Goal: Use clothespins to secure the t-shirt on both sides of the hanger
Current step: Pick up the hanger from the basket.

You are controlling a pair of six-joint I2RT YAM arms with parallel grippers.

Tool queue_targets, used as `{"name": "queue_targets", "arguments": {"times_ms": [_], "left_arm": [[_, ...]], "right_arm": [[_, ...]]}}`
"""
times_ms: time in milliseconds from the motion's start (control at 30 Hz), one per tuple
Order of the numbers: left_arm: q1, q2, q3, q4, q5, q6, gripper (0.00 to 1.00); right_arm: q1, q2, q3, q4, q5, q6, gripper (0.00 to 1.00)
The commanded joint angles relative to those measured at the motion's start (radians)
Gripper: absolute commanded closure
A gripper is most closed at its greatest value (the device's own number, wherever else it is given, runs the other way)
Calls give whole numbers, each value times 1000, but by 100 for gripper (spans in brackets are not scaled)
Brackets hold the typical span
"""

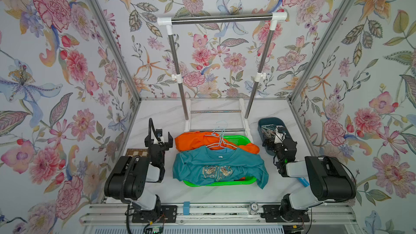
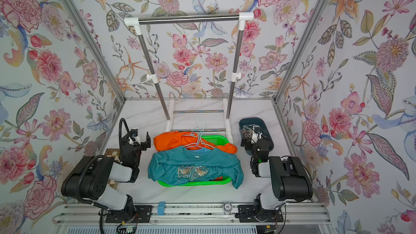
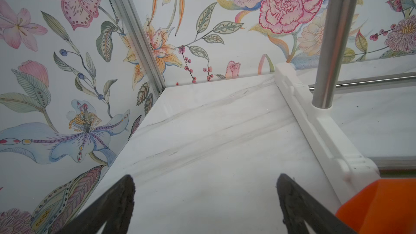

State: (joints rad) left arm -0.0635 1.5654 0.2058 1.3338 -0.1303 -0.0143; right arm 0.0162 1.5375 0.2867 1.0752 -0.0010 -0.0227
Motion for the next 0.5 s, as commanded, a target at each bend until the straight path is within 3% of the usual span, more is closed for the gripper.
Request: {"name": "queue_targets", "arguments": {"times_ms": [0, 467], "left_arm": [[10, 10, 15, 44, 20, 10, 0], [11, 10, 14, 44, 21, 7, 0]], "right_arm": [[-5, 10, 14, 19, -4, -11, 1], [-7, 10, 13, 19, -7, -11, 1]]}}
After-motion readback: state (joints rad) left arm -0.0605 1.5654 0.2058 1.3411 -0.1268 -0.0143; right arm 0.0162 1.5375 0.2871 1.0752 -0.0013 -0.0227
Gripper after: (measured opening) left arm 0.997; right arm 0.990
